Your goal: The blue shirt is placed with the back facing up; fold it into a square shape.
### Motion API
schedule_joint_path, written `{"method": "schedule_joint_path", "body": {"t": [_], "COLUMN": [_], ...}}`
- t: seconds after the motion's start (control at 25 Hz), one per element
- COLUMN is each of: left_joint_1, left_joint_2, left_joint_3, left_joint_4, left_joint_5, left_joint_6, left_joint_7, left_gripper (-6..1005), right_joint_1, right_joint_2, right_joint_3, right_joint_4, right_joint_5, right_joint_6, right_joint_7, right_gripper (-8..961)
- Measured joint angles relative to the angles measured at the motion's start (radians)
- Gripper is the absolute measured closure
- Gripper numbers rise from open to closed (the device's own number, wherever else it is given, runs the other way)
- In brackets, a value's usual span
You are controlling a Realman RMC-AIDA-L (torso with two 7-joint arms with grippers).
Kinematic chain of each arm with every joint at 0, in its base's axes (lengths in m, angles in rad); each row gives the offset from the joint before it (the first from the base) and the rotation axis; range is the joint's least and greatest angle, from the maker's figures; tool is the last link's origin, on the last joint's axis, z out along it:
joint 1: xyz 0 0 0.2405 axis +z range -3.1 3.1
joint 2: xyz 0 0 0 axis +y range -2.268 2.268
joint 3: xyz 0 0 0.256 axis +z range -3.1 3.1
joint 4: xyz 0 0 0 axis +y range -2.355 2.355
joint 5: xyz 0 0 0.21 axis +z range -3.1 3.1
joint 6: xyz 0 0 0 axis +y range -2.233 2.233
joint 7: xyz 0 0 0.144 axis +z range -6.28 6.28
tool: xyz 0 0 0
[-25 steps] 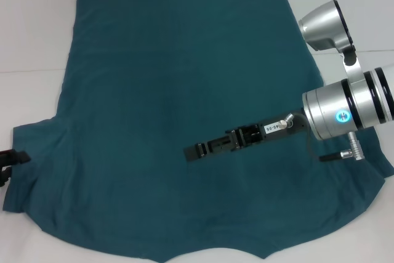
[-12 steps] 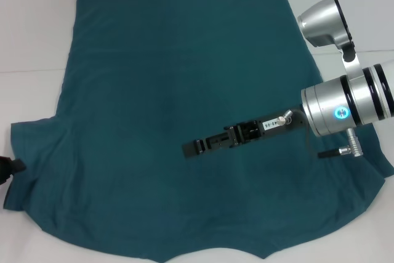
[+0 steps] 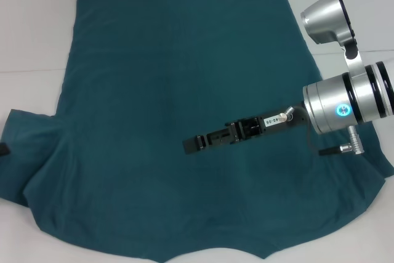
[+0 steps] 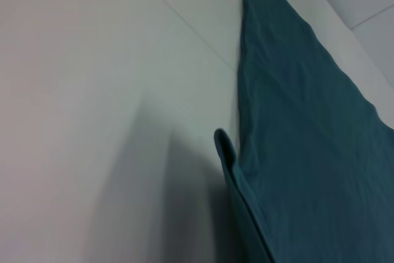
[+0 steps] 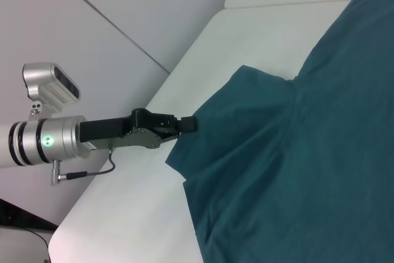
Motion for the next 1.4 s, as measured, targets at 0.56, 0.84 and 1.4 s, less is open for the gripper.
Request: {"method": "schedule_joint_path", "body": {"t": [0.56,0.84,1.4], "left_joint_1": [-0.059,-0.092,-0.197], "left_joint_2": [0.042,0.047,0.022], "left_joint_3": [0.007,0.075,0.181], "left_joint_4": [0.094,0.153,0.039], "left_joint_5": [0.118,0.128,0.129], "left_joint_6": [0.028,0.096,0.037], "left_joint_7": [-0.089,-0.186,-0.277], "left_gripper": [997,997,999], "right_joint_1": [-0.001,0.000,0.000], "right_joint_2": [0.000,0.000,-0.006], "right_joint_3": [0.003,0.003,0.005], "right_joint_4": [0.000,-0.001,0.004], "right_joint_5": [0.000,0.000,0.000], "right_joint_6": [-0.003,-0.002,0.011], "right_joint_7": [0.004,0.006,0.004], "right_gripper": [55,56,57]}}
